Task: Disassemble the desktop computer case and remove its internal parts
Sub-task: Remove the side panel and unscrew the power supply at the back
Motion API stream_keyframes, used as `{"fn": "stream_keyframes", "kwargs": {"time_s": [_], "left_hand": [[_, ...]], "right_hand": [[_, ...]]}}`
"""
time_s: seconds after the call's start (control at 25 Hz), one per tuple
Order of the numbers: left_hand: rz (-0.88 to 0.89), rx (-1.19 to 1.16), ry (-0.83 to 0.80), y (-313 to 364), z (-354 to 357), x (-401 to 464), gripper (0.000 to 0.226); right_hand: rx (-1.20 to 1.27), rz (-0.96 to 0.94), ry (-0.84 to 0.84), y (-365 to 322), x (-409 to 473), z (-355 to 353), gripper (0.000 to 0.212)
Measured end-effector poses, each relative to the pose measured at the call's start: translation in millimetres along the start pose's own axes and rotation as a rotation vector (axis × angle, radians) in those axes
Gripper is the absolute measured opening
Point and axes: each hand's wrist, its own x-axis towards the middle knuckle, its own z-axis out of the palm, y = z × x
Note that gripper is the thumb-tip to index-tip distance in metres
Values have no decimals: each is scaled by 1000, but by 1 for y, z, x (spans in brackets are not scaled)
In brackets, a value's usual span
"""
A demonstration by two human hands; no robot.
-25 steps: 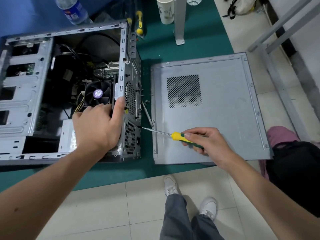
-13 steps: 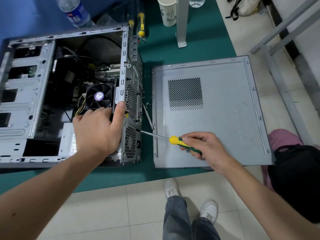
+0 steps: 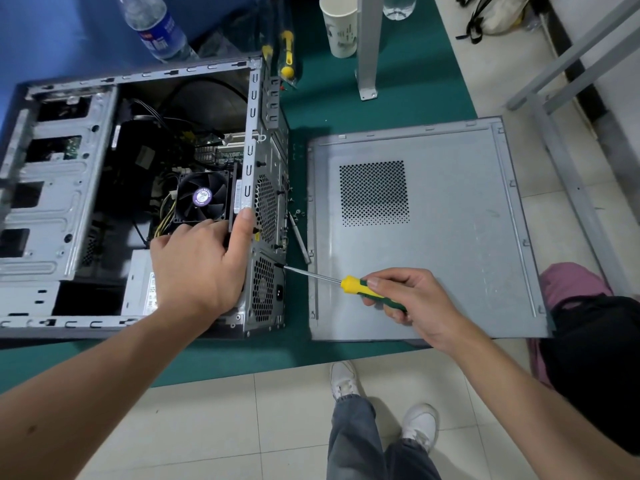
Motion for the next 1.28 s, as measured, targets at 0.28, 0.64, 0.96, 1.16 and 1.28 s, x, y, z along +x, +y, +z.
{"fn": "stream_keyframes", "kwargs": {"time_s": [0.28,0.64,0.96,1.16,1.28], "left_hand": [[-8,1,-16,-1,1,1,74],[-30,1,-40,-2,1,1,76],[-32,13,-48,-1,-1,1,79],[-27,1,-42,-2,-1,0,76],[-26,2,-41,-1,-1,1,76]], "right_hand": [[1,3,2,1,-1,0,34],[-122,-151,91,-11,-11,5,15],[-113,167,-37,-45,4,-4,17],[-207,170,-35,-54,18,-10,18],[-270,-22,11,-50,17,-11,17]]}}
